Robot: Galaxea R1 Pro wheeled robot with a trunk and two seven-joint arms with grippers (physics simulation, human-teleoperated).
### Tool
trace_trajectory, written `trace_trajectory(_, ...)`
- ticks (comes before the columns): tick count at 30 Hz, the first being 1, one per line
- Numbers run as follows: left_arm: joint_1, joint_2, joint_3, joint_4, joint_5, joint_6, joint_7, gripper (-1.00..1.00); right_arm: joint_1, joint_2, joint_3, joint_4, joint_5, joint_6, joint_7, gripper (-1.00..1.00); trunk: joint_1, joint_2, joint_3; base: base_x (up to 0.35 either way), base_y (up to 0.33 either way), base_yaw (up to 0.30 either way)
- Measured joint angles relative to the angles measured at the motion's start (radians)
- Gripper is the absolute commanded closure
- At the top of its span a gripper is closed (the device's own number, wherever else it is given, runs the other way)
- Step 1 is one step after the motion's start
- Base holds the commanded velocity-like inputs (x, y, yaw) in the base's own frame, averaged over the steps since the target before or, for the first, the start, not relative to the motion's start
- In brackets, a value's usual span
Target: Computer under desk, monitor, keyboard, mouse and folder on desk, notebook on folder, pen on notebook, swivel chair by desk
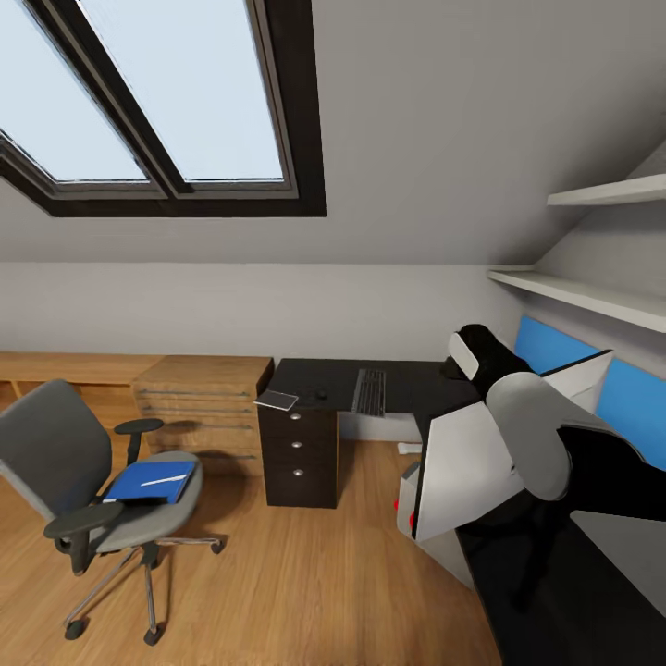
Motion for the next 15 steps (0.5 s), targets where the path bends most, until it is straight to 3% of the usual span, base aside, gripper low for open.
trace_trajectory(6, 0.0, 0.0, 0.0, 0.0, -0.001, 0.0, 0.0, -1.0, 0.0, 0.002, -0.001, -0.019, -0.003, 0.0, 0.002, -1.0, 0.0, 0.0, 0.0, -0.022, 0.0, 0.0)
trace_trajectory(15, 0.0, 0.0, 0.0, 0.0, -0.001, 0.0, 0.0, -1.0, 0.0, 0.005, 0.0, -0.02, -0.004, 0.001, 0.003, -1.0, 0.0, 0.0, 0.0, -0.135, 0.0, 0.0)
